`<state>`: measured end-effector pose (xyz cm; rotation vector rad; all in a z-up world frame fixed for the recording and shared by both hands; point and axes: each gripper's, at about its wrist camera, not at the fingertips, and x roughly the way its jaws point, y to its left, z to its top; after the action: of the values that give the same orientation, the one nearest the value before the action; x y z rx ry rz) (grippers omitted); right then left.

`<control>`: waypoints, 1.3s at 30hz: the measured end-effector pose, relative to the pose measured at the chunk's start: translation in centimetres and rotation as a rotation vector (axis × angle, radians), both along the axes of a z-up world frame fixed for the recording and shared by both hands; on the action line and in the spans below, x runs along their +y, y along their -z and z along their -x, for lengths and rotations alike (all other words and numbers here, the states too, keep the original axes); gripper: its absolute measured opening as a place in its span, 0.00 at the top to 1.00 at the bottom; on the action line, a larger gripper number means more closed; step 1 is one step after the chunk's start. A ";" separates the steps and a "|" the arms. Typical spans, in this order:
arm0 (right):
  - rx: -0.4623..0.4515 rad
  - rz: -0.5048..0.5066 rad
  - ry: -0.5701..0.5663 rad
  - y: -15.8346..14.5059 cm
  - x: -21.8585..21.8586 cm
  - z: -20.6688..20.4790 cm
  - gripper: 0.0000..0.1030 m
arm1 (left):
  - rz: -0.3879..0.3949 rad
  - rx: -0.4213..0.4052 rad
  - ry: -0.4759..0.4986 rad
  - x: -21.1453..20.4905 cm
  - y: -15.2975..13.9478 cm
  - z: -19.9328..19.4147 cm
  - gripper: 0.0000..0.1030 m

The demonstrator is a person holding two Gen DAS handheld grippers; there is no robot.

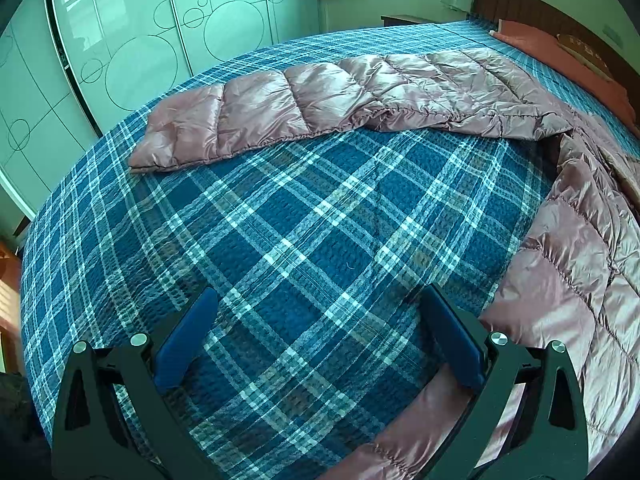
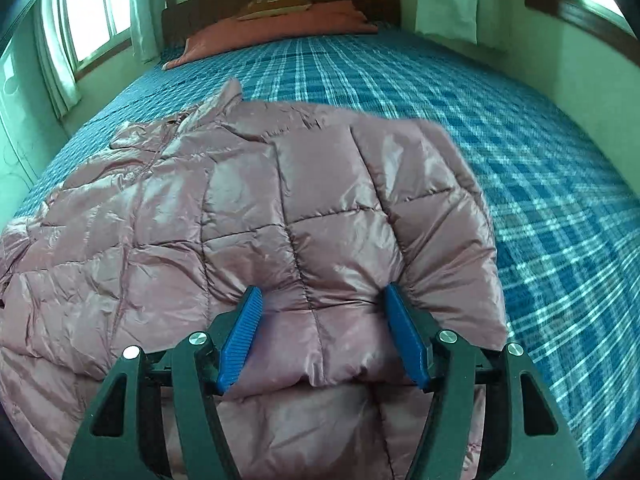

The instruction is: Fold large clothes

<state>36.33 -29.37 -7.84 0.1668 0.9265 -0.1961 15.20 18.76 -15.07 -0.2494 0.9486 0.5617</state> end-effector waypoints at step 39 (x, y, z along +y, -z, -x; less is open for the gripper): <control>-0.047 0.064 0.029 0.9 0.1 0.0 0.32 | 0.560 -0.522 -0.313 27.6 0.3 -1.1 0.85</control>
<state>36.36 -29.24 -8.72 0.1247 0.8704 -0.2475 16.33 46.37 -15.40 -1.0106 0.5374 0.4689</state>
